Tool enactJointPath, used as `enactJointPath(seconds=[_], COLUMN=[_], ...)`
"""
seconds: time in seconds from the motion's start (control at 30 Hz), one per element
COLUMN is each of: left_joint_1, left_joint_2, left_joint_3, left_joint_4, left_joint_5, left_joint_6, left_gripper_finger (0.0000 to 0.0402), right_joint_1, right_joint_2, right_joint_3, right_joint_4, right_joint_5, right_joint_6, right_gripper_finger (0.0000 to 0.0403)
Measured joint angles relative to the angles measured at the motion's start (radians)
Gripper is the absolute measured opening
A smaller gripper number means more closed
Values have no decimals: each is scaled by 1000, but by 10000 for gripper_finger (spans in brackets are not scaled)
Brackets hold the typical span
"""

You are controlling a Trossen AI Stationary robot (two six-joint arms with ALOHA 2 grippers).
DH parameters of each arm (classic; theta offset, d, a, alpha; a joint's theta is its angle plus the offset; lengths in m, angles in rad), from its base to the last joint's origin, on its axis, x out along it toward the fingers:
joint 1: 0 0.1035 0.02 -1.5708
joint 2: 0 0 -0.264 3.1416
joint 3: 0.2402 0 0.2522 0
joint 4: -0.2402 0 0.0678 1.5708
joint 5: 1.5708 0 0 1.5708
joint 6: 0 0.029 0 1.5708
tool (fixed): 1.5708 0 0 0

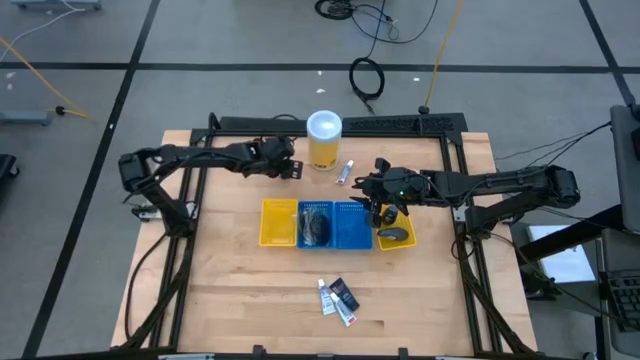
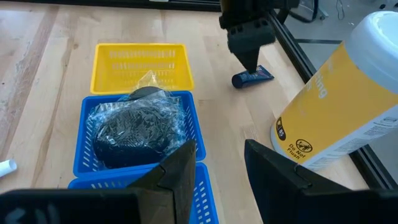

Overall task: Pick & Place Travel size toiletries
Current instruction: Put the blue shave cream into the right blue bin

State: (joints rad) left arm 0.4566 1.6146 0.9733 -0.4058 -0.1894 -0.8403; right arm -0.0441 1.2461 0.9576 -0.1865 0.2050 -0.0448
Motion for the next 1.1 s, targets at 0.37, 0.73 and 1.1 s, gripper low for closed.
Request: enactJointPath(seconds=[0.37,0.73,1.1], left_joint_1=[55,49,52], left_joint_2=[81,105,209], left_joint_3=[-1,1,5], left_joint_4=[20,-5,19], left_joint_5=[51,35,36], left_joint_6=[-47,-79,-81], left_gripper_finger=[223,223,223], right_joint_1=[0,0,0], right_joint_2=[0,0,0], right_joint_3=[0,0,0], right_joint_4=[-13,-13,-15], right_joint_5=[1,2,3], right_joint_6=[0,0,0], right_gripper_finger=[130,130,130])
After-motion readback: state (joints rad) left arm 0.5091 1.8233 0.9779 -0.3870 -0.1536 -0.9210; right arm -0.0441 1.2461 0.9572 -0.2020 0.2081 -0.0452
